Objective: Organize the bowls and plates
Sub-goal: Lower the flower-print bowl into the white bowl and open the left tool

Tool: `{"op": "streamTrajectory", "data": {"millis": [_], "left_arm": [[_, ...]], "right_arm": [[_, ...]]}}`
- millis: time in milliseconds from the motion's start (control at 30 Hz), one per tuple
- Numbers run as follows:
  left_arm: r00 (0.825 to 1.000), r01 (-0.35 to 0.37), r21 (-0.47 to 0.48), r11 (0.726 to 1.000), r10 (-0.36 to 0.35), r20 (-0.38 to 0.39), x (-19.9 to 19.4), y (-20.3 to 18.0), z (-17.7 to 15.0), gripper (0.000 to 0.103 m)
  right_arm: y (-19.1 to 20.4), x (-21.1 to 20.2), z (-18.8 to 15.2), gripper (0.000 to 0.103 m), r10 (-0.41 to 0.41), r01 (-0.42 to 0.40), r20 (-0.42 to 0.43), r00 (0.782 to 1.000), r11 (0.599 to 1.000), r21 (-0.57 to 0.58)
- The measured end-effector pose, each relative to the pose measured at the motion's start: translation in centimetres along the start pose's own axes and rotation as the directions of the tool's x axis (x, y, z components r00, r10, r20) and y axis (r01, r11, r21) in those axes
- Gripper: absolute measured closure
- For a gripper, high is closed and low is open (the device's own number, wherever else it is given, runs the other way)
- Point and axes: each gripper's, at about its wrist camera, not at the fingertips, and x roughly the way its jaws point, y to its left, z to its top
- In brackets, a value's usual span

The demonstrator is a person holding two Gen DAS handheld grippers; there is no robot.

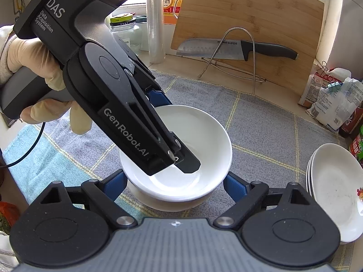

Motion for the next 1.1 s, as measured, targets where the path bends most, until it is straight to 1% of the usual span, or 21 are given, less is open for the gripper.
{"op": "streamTrajectory", "data": {"millis": [133,267,367,500,567,600,633,700,833,900,1000,1100], "left_arm": [[1.000,-0.003,0.005,1.000,0.003,-0.002,0.0,-0.1,0.0,0.034],[1.000,-0.015,0.017,1.000,0.015,-0.003,0.3,-0.1,0.0,0.034],[1.000,-0.007,0.005,1.000,0.007,0.001,0.3,0.2,0.0,0.034],[1.000,-0.012,0.014,1.000,0.011,0.013,0.1,0.2,0.0,0.034],[0.999,-0.007,0.016,1.000,0.006,0.035,-0.1,0.3,0.1,0.032],[0.999,-0.011,0.017,1.000,0.010,0.046,-0.3,0.3,0.1,0.031],[0.998,-0.022,0.020,1.000,0.021,0.058,-0.4,0.2,0.0,0.026],[0.996,-0.036,0.028,0.999,0.034,0.079,-0.7,0.1,-0.1,0.022],[0.994,-0.054,0.033,0.998,0.051,0.097,-1.1,0.0,-0.5,0.020],[0.993,-0.058,0.027,0.998,0.055,0.108,-1.3,0.0,-0.8,0.019],[0.989,-0.073,0.011,0.997,0.071,0.130,-1.8,0.2,-1.2,0.016],[0.985,-0.089,-0.007,0.996,0.089,0.147,-2.4,0.4,-1.6,0.015]], "right_arm": [[0.3,0.2,-0.2,0.009,0.003,-0.003,-0.018,1.000,1.000,-0.015],[0.5,0.3,-0.2,0.009,0.002,-0.002,-0.017,1.000,1.000,-0.024],[0.3,0.5,-0.3,0.009,0.010,-0.011,-0.025,1.000,1.000,-0.014],[0.4,0.6,-0.2,0.009,0.012,-0.012,-0.021,1.000,1.000,-0.018],[0.5,0.5,-0.2,0.006,0.017,-0.017,-0.014,1.000,1.000,-0.020],[0.5,0.4,-0.2,0.002,0.026,-0.026,-0.004,1.000,1.000,-0.018],[0.5,0.2,-0.1,0.000,0.032,-0.032,0.005,0.999,0.999,-0.015],[0.4,0.0,0.0,0.000,0.040,-0.040,0.014,0.999,0.999,-0.011],[0.3,-0.4,0.1,0.000,0.029,-0.029,0.037,0.999,0.999,-0.018],[0.3,-0.8,0.3,0.000,0.030,-0.029,0.059,0.998,0.999,-0.013],[0.3,-1.3,0.4,0.000,0.052,-0.051,0.086,0.995,0.999,-0.014],[0.3,-1.1,0.4,0.000,0.060,-0.058,0.081,0.995,0.998,-0.022]]}}
